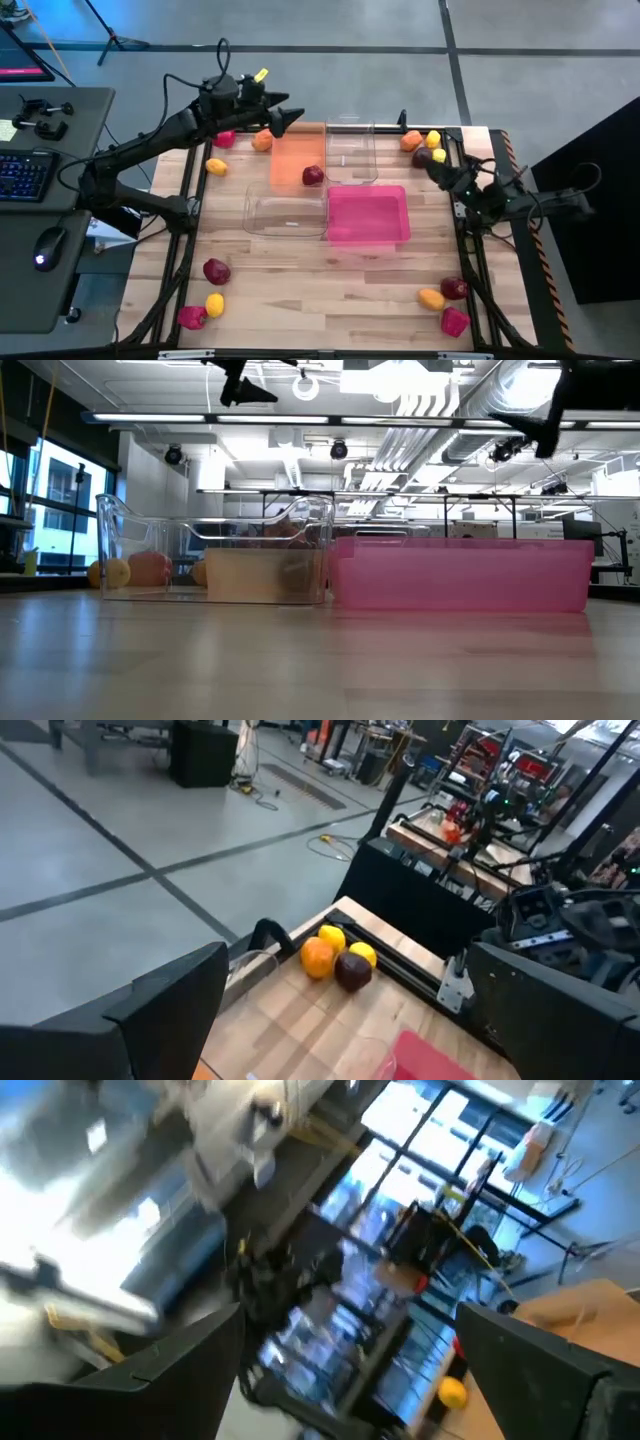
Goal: Sort produce into baskets
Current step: Put the red apple into the orange bin
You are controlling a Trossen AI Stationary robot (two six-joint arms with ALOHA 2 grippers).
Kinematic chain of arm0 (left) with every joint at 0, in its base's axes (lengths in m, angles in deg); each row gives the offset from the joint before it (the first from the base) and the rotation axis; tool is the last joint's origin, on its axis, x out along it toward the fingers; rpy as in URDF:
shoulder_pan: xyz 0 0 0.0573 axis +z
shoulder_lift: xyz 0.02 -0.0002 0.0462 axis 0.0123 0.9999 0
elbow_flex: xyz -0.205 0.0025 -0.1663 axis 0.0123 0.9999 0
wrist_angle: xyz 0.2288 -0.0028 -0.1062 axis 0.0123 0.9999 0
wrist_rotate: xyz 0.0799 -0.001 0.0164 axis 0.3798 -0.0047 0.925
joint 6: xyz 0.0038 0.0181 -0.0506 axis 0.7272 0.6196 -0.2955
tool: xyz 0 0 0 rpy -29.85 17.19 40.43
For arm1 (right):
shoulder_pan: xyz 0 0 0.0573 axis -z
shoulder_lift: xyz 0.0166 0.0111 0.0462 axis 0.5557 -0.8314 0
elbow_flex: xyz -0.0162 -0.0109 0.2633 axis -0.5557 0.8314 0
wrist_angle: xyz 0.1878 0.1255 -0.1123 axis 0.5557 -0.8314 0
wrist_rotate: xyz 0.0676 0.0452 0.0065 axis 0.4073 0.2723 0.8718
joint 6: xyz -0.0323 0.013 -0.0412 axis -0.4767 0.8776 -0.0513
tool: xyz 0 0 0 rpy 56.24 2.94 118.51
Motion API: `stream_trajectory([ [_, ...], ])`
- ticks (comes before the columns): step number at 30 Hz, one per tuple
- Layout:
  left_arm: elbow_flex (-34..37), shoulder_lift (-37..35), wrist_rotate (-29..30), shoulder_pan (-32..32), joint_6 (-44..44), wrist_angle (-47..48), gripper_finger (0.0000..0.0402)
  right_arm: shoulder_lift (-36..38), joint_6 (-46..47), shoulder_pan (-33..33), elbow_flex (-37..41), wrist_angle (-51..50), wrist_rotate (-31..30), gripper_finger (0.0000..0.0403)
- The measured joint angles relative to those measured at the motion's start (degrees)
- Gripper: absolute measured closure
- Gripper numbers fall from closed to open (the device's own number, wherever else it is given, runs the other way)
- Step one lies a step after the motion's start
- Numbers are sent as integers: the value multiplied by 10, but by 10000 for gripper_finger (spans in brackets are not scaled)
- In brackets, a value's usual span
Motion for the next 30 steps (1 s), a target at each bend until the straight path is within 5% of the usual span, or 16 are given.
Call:
stream_trajectory([
  [7, 0, 0, -9, 0, -17, 1, 2, -124, -105, 0, -159, -212, 37, 52],
  [14, 0, -10, -72, 0, -19, 20, 2, -186, -4, 0, -338, -565, 75, 52],
  [22, 0, -24, -74, 2, -11, 35, 2, -272, 256, -5, -361, -917, 406, 52],
  [26, 0, -24, -74, 2, -4, 36, 2, -296, 321, -32, -316, -959, 541, 52],
  [30, 0, -24, -74, 2, -2, 40, 2, -317, 366, -71, -285, -957, 596, 52],
])
